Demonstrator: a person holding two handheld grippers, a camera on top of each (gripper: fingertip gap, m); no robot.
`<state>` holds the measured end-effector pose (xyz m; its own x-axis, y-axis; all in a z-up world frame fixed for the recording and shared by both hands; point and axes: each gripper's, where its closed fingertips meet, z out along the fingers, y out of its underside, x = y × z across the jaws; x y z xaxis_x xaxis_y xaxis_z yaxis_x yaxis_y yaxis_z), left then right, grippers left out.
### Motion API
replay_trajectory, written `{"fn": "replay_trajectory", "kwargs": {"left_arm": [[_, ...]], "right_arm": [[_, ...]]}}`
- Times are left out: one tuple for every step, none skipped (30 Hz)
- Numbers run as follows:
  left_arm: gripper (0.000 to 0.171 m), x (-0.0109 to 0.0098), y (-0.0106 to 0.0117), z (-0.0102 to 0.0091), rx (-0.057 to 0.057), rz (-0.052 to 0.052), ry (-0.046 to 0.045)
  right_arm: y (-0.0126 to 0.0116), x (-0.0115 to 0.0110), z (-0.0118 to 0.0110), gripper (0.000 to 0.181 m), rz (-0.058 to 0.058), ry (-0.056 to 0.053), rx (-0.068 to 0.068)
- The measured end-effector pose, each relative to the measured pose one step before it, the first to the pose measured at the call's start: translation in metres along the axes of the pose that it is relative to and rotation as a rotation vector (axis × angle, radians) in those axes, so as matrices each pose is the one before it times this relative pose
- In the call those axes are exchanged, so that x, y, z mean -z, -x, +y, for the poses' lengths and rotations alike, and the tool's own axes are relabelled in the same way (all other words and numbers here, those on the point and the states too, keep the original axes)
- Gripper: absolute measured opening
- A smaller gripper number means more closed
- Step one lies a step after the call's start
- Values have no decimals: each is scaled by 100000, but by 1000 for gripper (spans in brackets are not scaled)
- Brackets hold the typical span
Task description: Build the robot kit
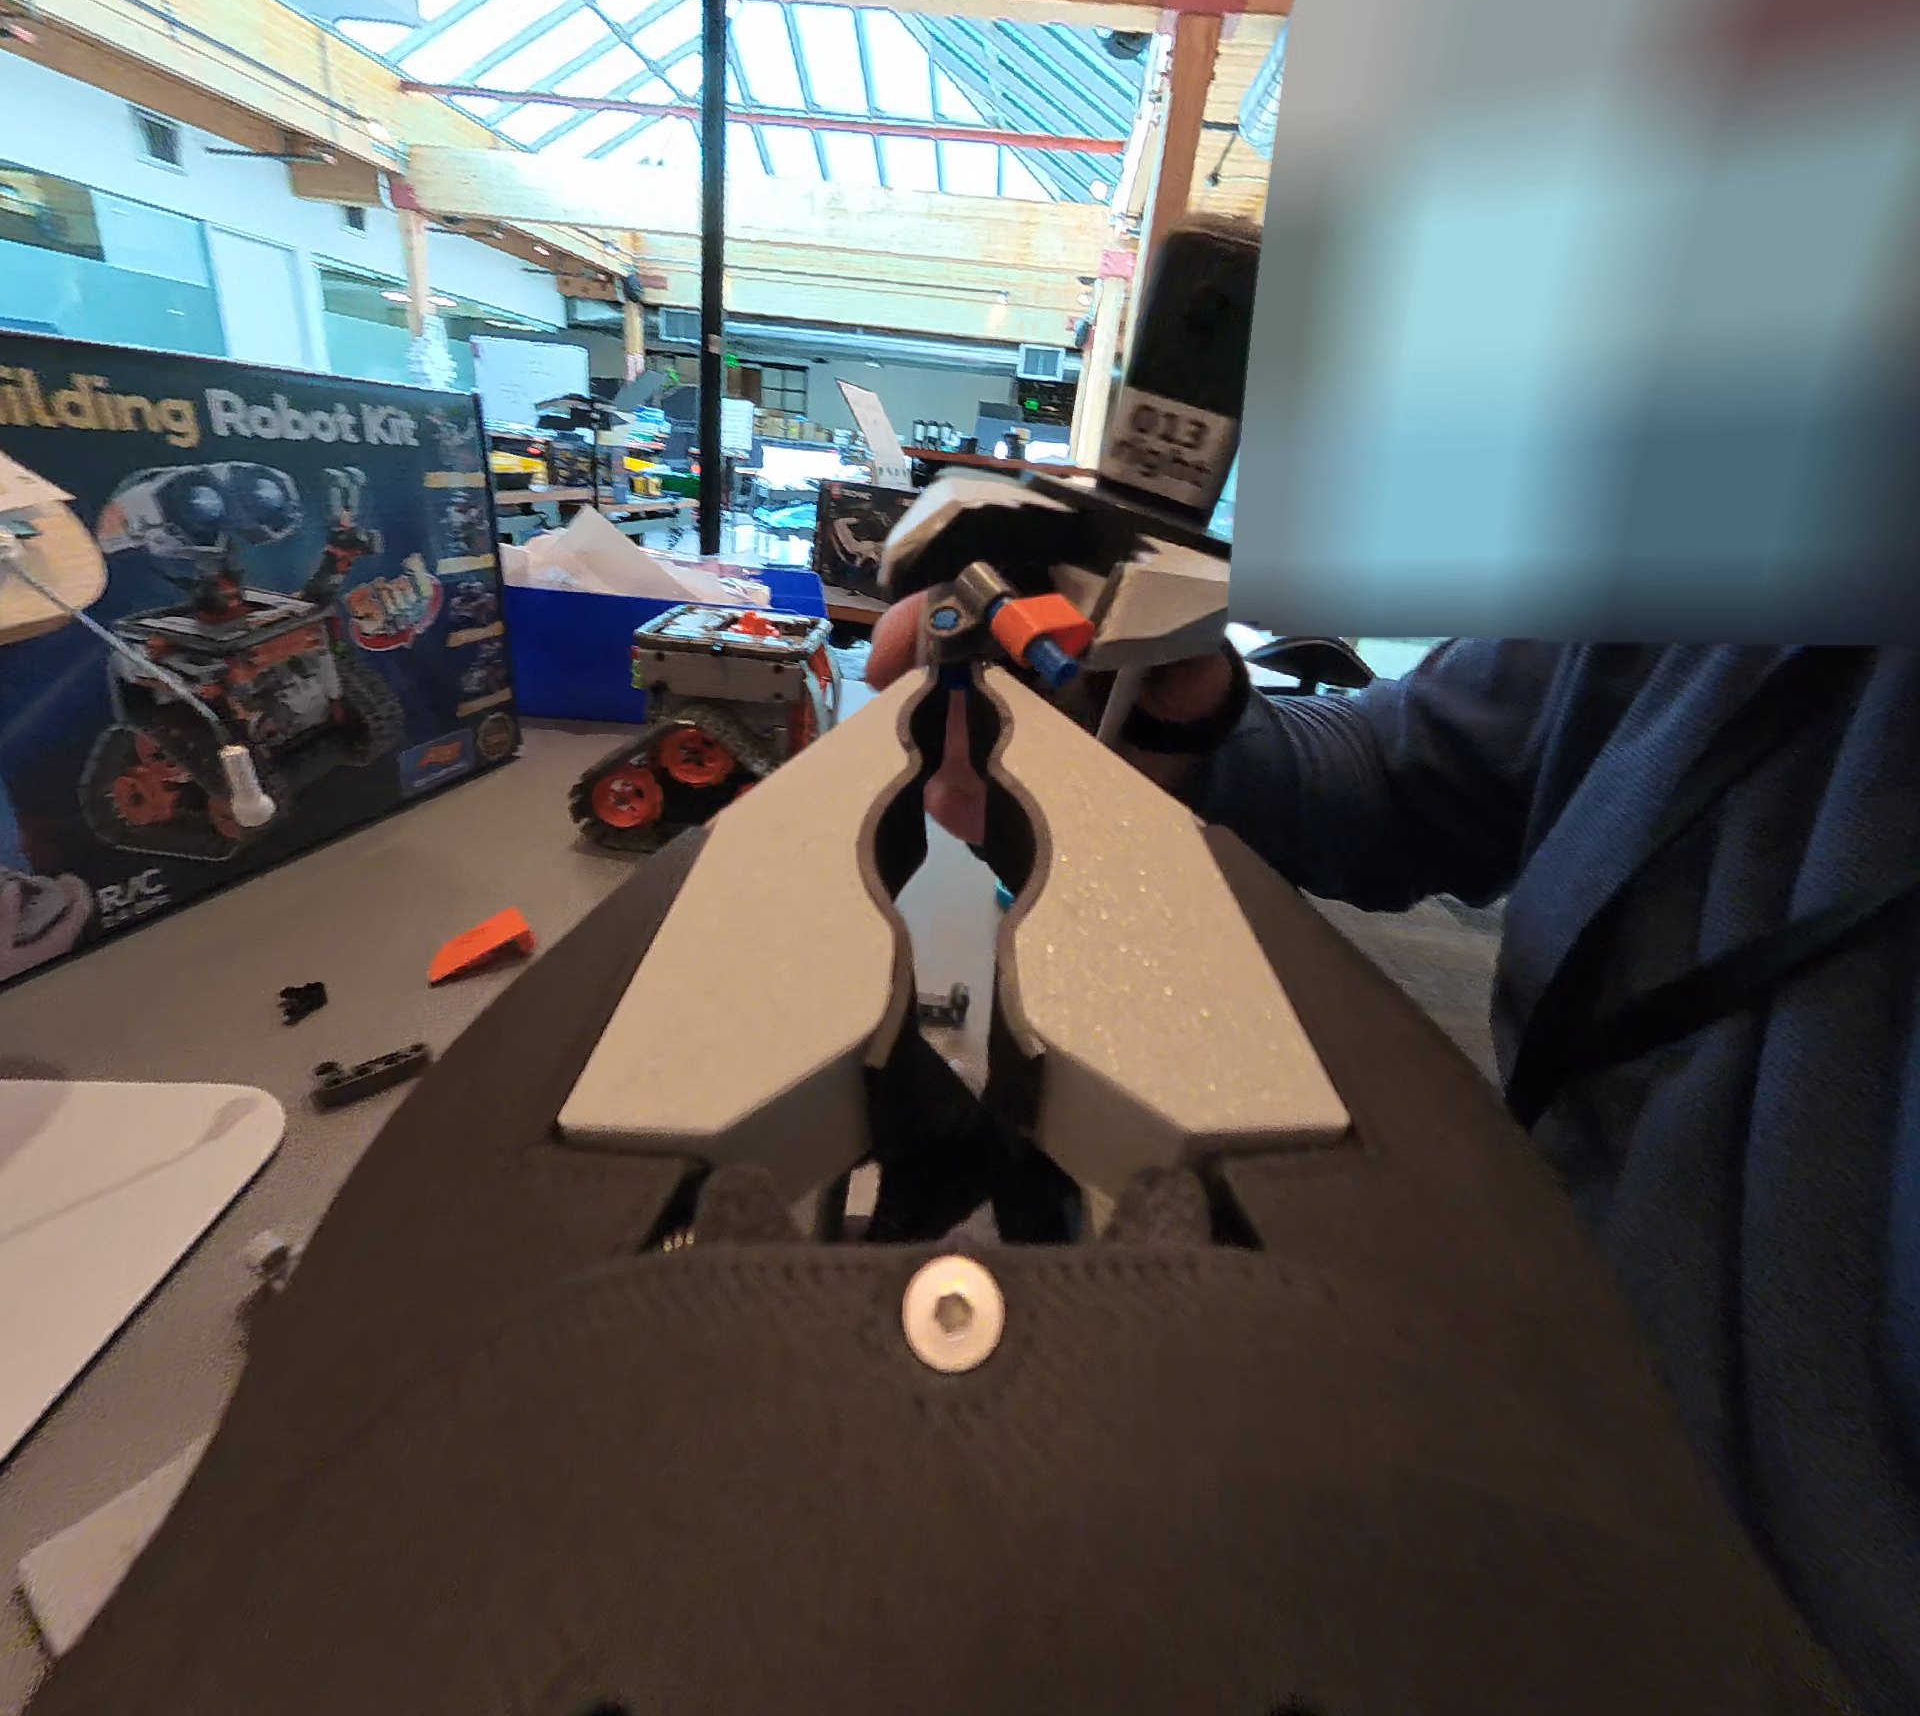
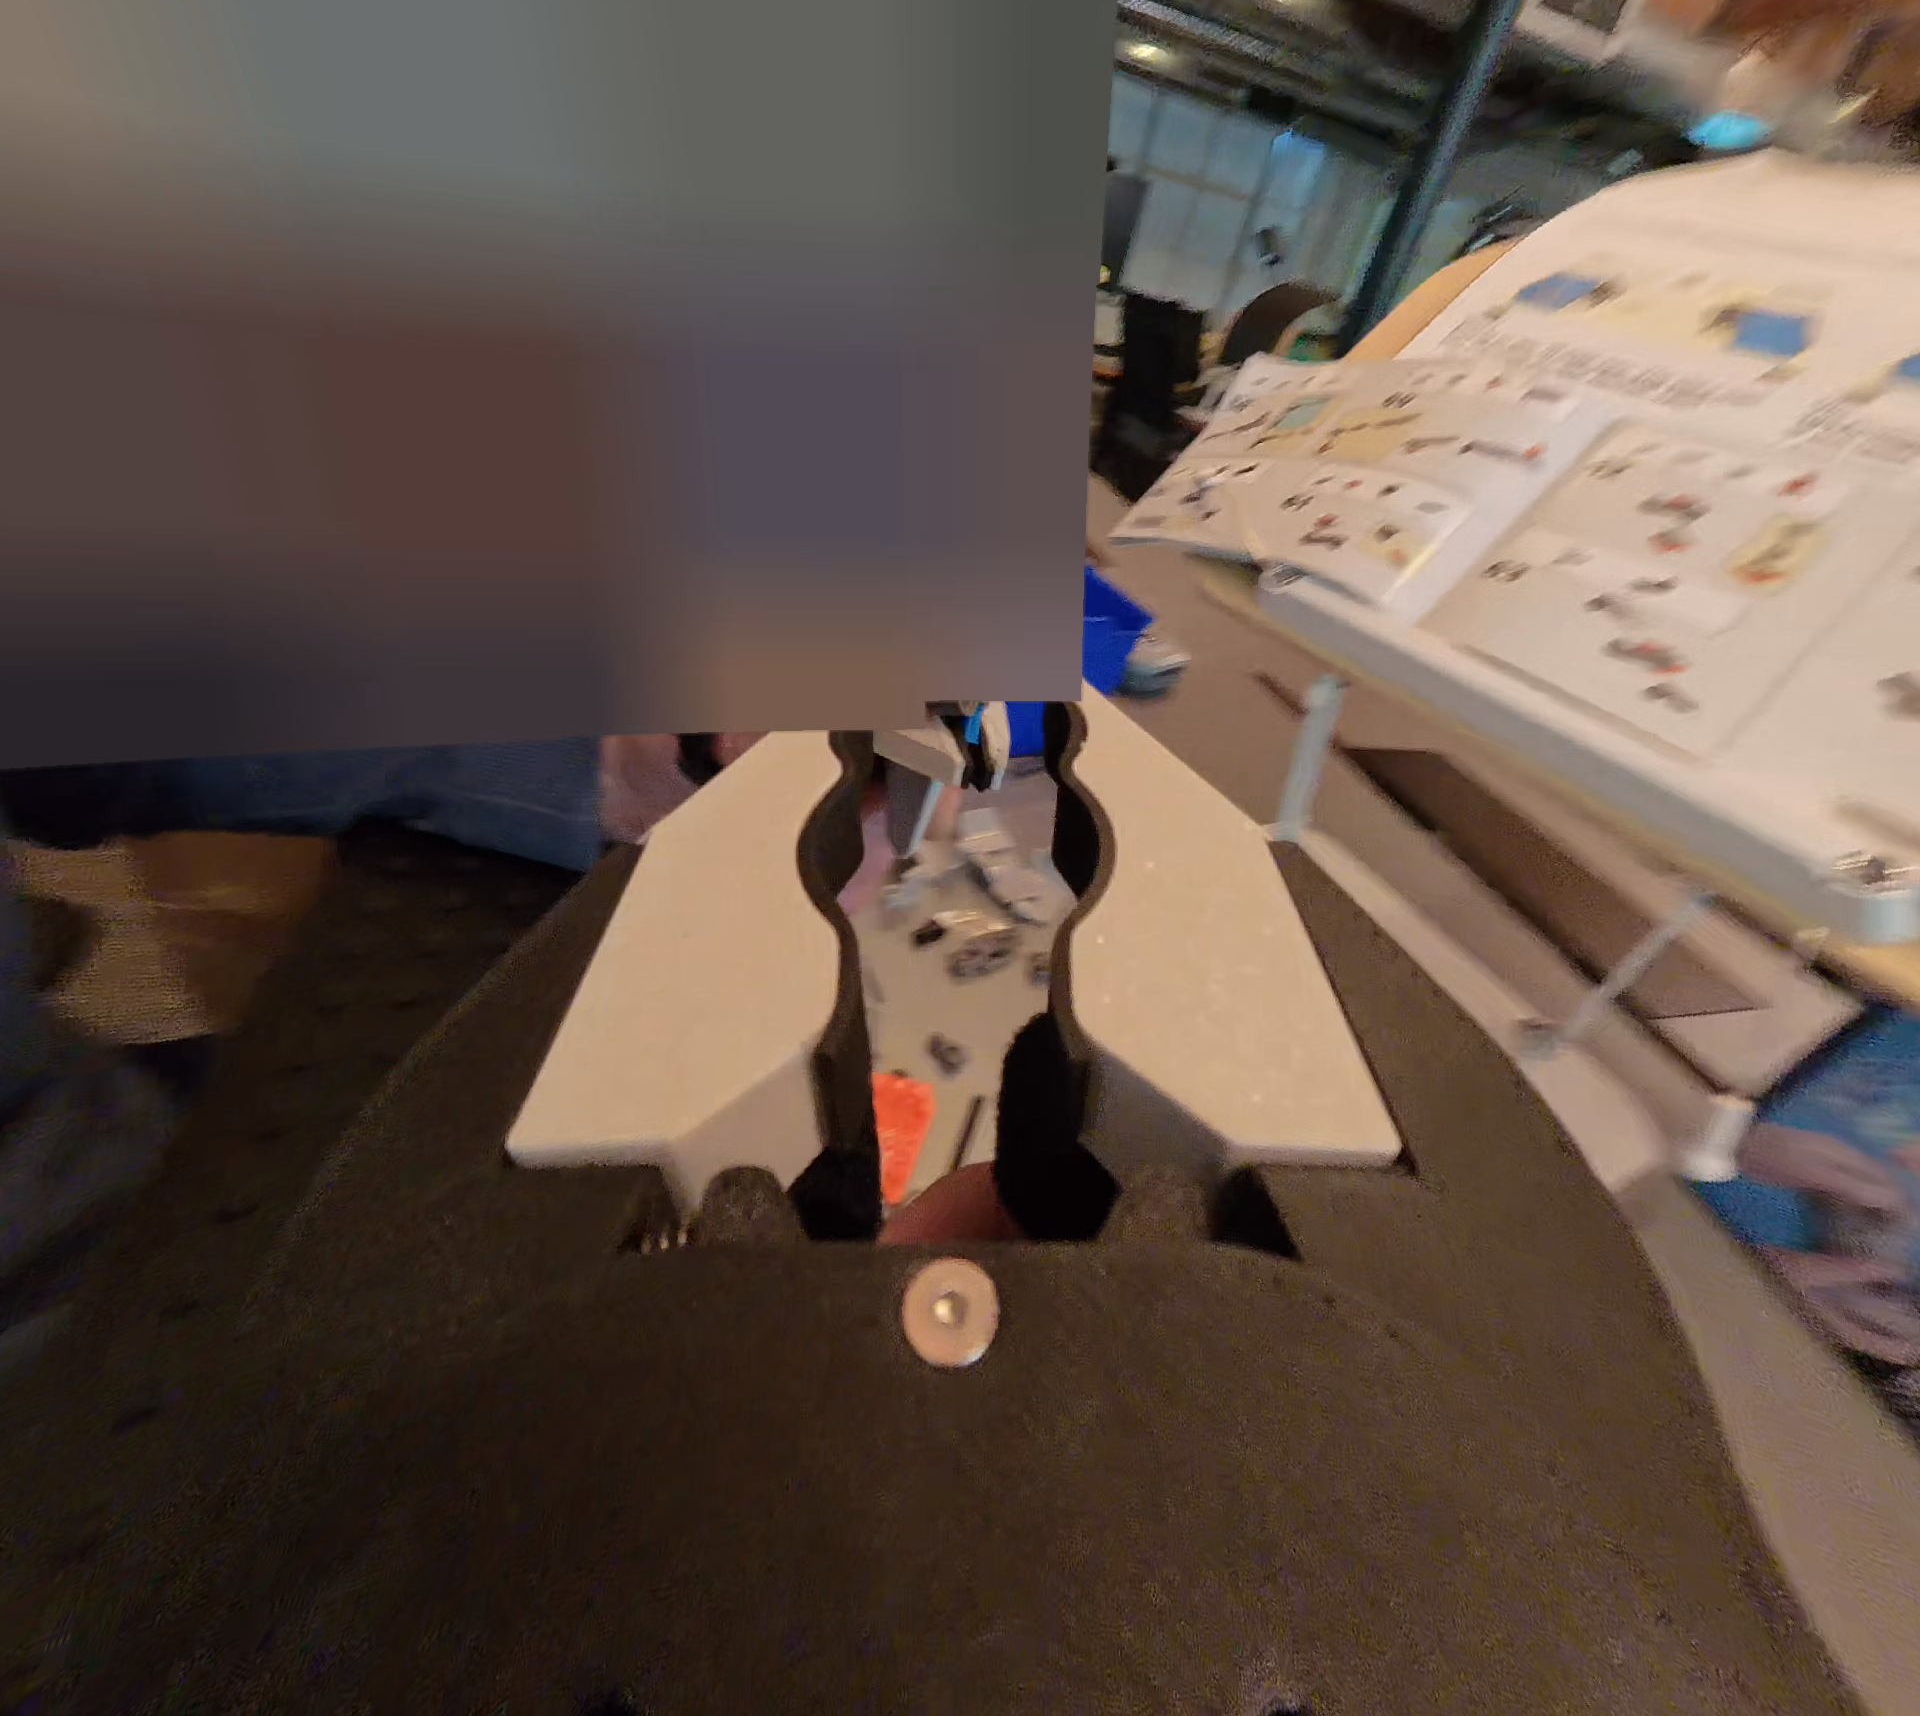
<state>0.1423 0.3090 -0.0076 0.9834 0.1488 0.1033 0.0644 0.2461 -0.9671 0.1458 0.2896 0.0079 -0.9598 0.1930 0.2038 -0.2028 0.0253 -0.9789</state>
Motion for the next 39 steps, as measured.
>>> {"fn": "replay_trajectory", "kwargs": {"left_arm": [[1,-75,-425,191,1121,3035,1030],[1,-93,-375,144,810,2375,664],[1,-161,-284,300,266,1580,1588],[1,-189,-339,393,0,1897,2094],[2,-175,-345,293,-88,1697,1473],[1,-81,-216,168,-12,1029,823],[1,26,-48,8,383,436,112],[2,28,13,34,352,156,295],[2,13,-28,-39,101,226,-236],[2,4,-7,-85,504,151,-452],[1,58,52,-108,663,11,-499],[1,87,103,-76,384,-256,-451],[1,64,95,-121,460,-309,-777],[1,54,134,-136,678,-539,-927],[1,66,177,-140,398,-854,-876],[1,71,182,-129,400,-881,-792],[0,56,147,-121,514,-698,-688],[0,45,213,-56,212,-1102,-290],[0,46,195,-44,24,-1059,-368],[0,48,123,-82,296,-600,-589],[0,23,94,-54,218,-393,-321],[0,17,139,-20,45,-832,-210],[0,12,208,29,104,-1315,170],[0,10,93,7,124,-427,43],[0,16,103,-39,339,-505,-295],[0,19,126,-36,96,-682,-291],[0,37,123,-30,-9,-627,-97],[0,40,58,-42,25,-221,-240],[0,30,90,-57,-86,-639,-257],[0,38,130,-57,-193,-851,-309],[1,50,119,-75,19,-658,-302],[3,67,172,-85,102,-927,-241],[6,82,209,-83,-48,-1244,-227],[8,92,94,-169,227,-432,-673],[9,80,111,-145,473,-562,-508],[12,46,31,-153,330,-93,-639],[14,48,-15,-194,424,95,-973],[17,55,-17,-181,-72,-33,-814],[19,53,22,-157,-599,-368,-654]], "right_arm": [[413,24,192,33,-5909,268,-5632],[448,24,193,34,-5498,-71,-4558],[373,-54,332,33,-4302,841,-3429],[323,-113,418,32,-3040,1438,-1913],[370,-134,320,31,-2538,828,-611],[283,-89,137,29,-1335,-42,-296],[36,-26,0,27,172,-45,279],[-46,-14,4,25,750,512,813],[-41,-13,-20,24,948,379,1341],[-50,6,-82,23,1315,-225,2051],[-81,-16,-114,23,1702,-713,1616],[-134,-35,-75,22,1704,-291,325],[-147,-37,-87,22,1789,-500,661],[-195,18,-136,22,2399,-777,2236],[-248,35,-105,22,2573,-600,2201],[-266,24,-81,21,2148,-408,688],[-235,9,-52,20,1915,-442,367],[-226,-10,5,20,2265,-150,1408],[-185,-41,10,20,2322,11,1826],[-162,-32,-25,20,2213,-68,1653],[-96,-31,-39,20,1748,105,1885],[-184,-7,-30,20,2233,170,2295],[-332,46,-53,16,3093,-224,2121],[-210,25,-54,15,2043,-285,1484],[-123,4,-37,15,1473,-68,1485],[-51,-6,-34,16,1072,-2,1469],[-6,-38,65,16,598,457,843],[-114,-6,63,16,1008,225,539],[-150,0,92,16,1024,389,770],[-95,-15,103,16,533,563,724],[-207,0,59,16,1302,278,423],[-175,25,15,15,1397,85,782],[-152,7,22,16,1367,411,1214],[-302,40,-30,15,2375,116,1479],[-350,23,40,15,2537,558,1573],[-377,-11,179,15,2833,1440,2072],[-387,-68,339,15,3264,2183,2448],[-156,-19,127,15,1627,652,1327],[-109,-32,132,16,1475,757,959]]}}
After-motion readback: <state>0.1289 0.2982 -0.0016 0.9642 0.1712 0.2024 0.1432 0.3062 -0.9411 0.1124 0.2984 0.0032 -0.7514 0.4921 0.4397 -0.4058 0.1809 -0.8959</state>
